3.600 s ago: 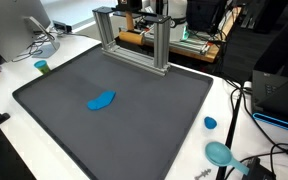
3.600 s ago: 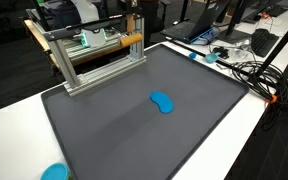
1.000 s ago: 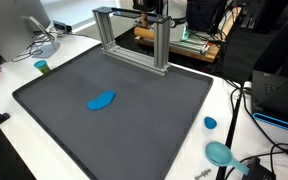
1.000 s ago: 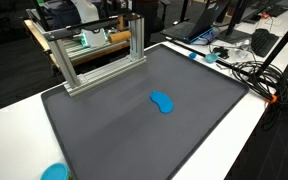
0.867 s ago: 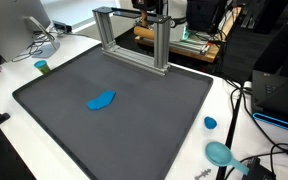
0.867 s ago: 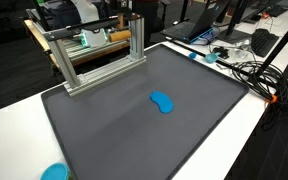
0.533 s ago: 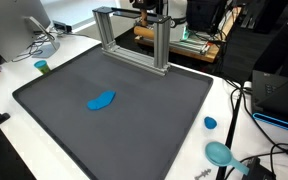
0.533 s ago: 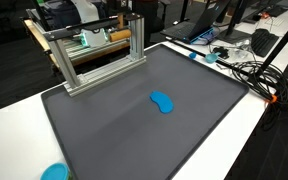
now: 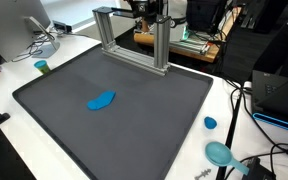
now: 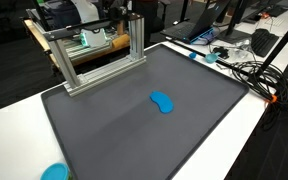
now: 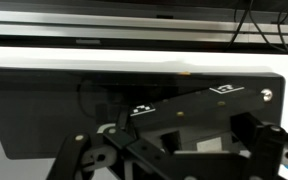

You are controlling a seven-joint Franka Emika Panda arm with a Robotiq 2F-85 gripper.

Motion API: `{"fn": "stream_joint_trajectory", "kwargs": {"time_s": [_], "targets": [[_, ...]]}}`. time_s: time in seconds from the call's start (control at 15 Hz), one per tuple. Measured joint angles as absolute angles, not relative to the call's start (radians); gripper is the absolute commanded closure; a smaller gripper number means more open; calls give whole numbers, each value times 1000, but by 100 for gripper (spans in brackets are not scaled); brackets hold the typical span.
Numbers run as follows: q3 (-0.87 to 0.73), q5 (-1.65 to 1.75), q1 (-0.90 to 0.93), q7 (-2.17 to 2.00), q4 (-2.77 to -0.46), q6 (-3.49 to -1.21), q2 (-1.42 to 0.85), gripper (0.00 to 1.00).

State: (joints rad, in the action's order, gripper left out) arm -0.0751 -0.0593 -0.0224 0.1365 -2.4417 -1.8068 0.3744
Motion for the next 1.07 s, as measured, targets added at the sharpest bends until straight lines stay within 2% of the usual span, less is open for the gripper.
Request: {"fn": "stream_joint_trajectory", "kwargs": {"time_s": [0.4,1.07], "targets": [[-105,-83,-25,195,-2428,-1755,387,0],[-47,31,-48,-16,-2427,-1814,478,0]]}}
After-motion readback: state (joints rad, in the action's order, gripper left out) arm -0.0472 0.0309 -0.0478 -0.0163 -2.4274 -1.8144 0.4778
